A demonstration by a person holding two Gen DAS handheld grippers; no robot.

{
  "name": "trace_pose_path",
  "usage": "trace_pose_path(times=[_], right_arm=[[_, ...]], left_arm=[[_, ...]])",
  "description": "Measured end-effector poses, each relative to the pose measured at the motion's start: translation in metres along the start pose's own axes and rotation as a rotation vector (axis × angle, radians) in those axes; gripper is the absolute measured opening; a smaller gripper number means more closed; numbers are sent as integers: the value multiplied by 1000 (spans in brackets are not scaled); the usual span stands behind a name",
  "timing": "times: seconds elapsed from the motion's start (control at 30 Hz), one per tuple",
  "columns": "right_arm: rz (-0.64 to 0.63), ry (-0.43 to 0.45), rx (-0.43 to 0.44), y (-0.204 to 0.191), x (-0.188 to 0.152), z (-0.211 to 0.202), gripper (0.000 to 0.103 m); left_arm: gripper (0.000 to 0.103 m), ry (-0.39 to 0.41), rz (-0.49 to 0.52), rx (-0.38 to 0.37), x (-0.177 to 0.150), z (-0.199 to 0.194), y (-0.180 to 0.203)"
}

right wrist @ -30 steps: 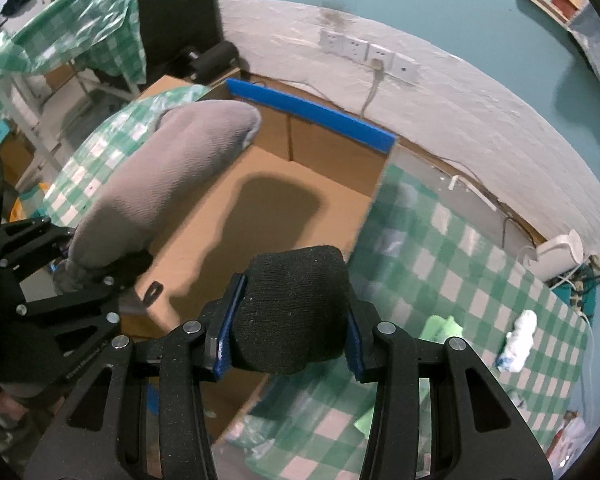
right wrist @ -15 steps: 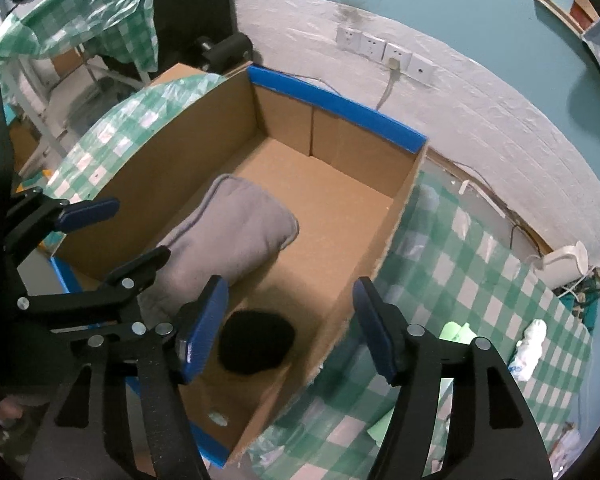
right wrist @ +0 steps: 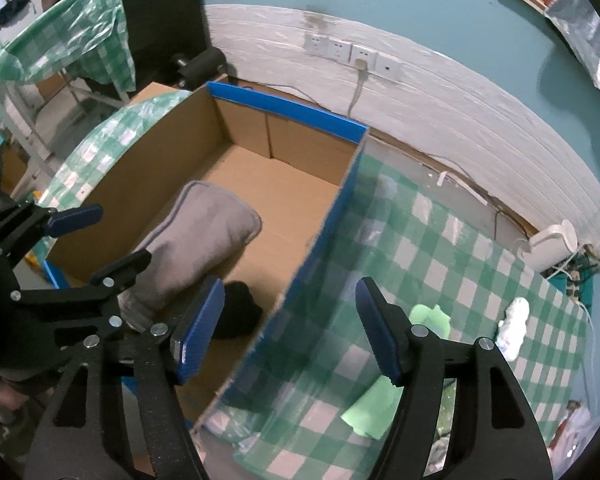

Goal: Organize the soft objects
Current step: 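Withdraw both open tools from the box back over the table, then grasp the plastic-wrapped bundle with the right tool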

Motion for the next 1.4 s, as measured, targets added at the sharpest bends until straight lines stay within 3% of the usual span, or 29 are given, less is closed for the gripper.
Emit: trace_pose_path(times=[1.4], right_arm=[[294,38,-107,168,-79,-48,70]], left_arm=[[62,69,186,-52,40,-28,125]])
Point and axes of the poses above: each gripper's, at about its wrist camera, not at the fingertips, and z roughly the way its jaws point, y to its right, x to its top, the point moved 3 cm from there along z, roughly the way its jaws point, and after that the axes turned 6 degrees about z, right-handed, at the moved point
